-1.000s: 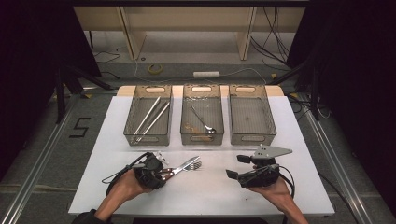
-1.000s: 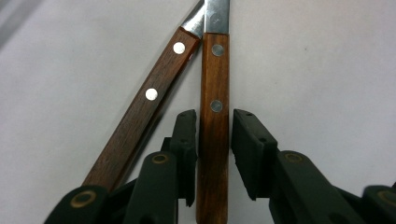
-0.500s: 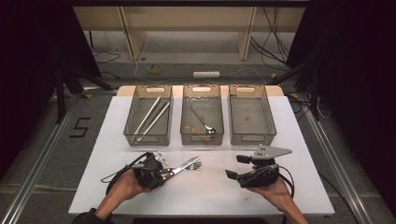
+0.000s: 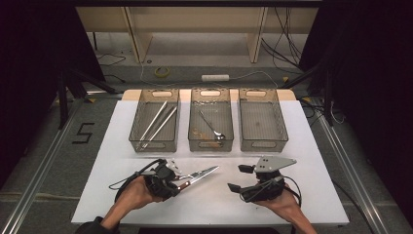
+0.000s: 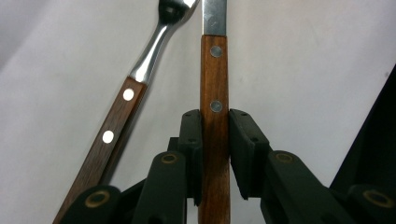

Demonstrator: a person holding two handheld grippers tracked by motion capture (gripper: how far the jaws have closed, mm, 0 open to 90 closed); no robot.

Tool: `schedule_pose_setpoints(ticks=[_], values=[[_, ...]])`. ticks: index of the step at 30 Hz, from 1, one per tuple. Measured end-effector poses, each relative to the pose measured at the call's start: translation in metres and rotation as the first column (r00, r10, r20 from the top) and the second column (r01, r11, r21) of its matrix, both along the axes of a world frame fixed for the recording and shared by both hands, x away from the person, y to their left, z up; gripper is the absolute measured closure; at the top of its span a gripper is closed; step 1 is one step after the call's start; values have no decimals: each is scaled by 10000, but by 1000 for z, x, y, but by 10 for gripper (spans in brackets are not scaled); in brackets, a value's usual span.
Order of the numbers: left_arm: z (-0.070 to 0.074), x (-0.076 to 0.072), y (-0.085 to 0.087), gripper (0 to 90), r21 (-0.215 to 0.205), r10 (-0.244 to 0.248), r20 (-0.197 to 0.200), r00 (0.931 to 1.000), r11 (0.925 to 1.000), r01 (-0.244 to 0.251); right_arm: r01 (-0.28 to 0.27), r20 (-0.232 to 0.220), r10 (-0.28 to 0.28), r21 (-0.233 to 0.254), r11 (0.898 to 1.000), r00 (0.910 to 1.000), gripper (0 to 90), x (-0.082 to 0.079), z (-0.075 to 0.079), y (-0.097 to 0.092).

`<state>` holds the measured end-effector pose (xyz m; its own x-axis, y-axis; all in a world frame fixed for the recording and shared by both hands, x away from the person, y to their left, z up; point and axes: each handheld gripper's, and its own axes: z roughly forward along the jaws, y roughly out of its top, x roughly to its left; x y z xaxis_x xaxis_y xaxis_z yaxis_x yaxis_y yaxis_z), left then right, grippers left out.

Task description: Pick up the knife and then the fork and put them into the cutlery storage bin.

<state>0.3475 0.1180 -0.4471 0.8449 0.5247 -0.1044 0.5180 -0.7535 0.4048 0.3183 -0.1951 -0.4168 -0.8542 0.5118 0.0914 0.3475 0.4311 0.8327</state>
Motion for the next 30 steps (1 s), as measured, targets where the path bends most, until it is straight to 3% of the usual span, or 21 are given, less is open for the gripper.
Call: schedule_pose_setpoints(ticks=[9, 14, 18, 24, 30], values=[[3, 1, -23, 751, -108, -691, -474, 9965, 9976, 686, -1133, 593, 1193, -972, 9888, 9911, 304, -10, -5, 31], [8, 4, -34, 751, -339, -982, -643, 9931, 9948, 962, -1659, 870, 1822, -1675, 9718, 9794, 318, -13, -9, 43], [8, 5, -44, 751, -122, -1065, -541, 9928, 9943, 1060, -1834, 1032, 2088, -2135, 9596, 9725, 321, -14, -11, 49], [8, 9, -50, 751, -141, -1265, -801, 9887, 9920, 1257, -1891, 1147, 2292, -2849, 9397, 9666, 323, -14, -19, 55], [14, 9, -55, 751, -200, -1491, -811, 9855, 9888, 1479, -1999, 1270, 2508, -3191, 9264, 9597, 329, -13, -25, 58]])
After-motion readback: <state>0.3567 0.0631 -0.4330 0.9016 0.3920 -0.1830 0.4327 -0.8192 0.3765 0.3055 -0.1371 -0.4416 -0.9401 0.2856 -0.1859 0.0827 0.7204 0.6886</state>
